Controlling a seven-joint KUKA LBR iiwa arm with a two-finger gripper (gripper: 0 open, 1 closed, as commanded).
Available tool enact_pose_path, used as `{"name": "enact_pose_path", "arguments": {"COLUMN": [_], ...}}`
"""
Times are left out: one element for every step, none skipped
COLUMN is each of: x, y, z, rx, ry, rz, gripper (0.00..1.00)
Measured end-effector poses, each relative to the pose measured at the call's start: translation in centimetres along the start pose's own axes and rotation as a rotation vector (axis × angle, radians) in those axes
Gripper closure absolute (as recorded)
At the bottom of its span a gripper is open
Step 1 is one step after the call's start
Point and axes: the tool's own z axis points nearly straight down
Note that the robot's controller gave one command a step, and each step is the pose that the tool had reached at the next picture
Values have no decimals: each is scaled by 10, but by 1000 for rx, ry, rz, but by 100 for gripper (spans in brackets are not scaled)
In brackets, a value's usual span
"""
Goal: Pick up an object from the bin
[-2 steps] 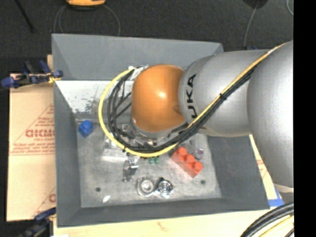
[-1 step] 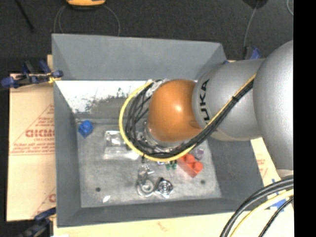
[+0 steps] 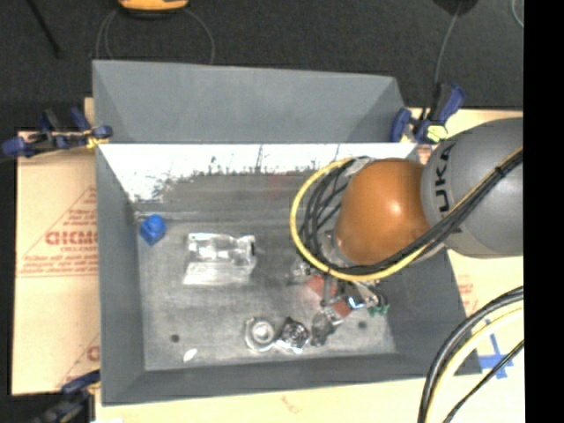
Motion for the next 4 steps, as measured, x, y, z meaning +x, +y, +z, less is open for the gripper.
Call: {"name": "enact_pose_path", "arguments": {"x": [10, 9, -6, -1], "y": [40, 41, 0, -7], "z": [36, 34, -73, -189], "rx": [2, 0, 2, 1], "ry": [-15, -18, -12, -12], "rz": [-250, -246, -291, -293], "gripper": [0, 100, 100, 100]}}
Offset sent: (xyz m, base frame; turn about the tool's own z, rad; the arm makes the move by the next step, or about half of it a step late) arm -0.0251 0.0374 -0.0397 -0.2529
